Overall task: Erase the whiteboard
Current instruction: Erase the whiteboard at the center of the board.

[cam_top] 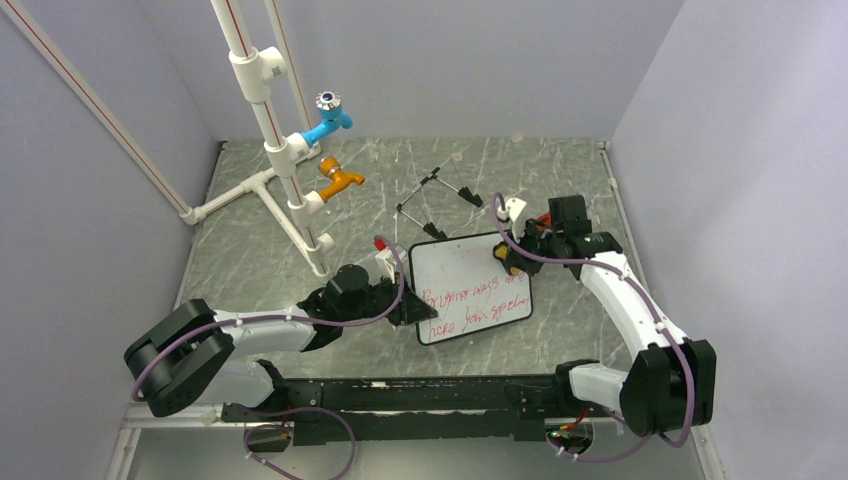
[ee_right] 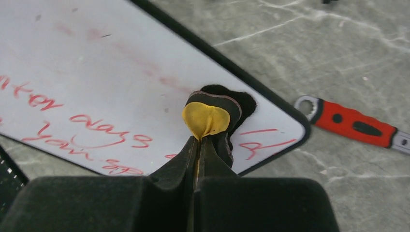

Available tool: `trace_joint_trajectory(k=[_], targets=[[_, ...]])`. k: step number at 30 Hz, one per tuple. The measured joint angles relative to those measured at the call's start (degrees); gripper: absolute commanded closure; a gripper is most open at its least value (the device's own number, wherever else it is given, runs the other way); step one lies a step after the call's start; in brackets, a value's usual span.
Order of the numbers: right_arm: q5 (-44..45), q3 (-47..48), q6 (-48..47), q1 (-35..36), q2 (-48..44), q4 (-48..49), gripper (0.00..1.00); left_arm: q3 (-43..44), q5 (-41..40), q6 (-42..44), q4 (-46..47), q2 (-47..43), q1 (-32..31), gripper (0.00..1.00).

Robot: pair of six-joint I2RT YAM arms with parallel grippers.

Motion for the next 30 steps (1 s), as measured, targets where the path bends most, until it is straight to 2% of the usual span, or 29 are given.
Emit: trace_joint_trajectory(k=[5,10,17,22,30], targets=[[2.91,0.46,1.64,-3.45,1.7,3.13,1.0,-0.11,-0.2,-0.15,0.22,0.0,0.04,1.0],[5.51,-2.6,-0.83,-4.9,1.4,3.74,1.0,-0.35,-0.2,-0.63,0.52,0.0,0.04,1.0],[0.94,-3.45,-4.57,-2.03,-0.92,-0.59,1.0,-0.52,-0.17,-0.15,0.76,0.0,0.04,1.0],[-0.94,-0.44,0.35,-0.72,0.0,-0.31,1.0,-0.5,-0.15,0.17,0.85,0.0,0.04,1.0],[5.18,2.12,5.33,-1.66,2.14,4.26,1.0,-0.52,-0.17,-0.04,0.79,0.0,0.04,1.0]])
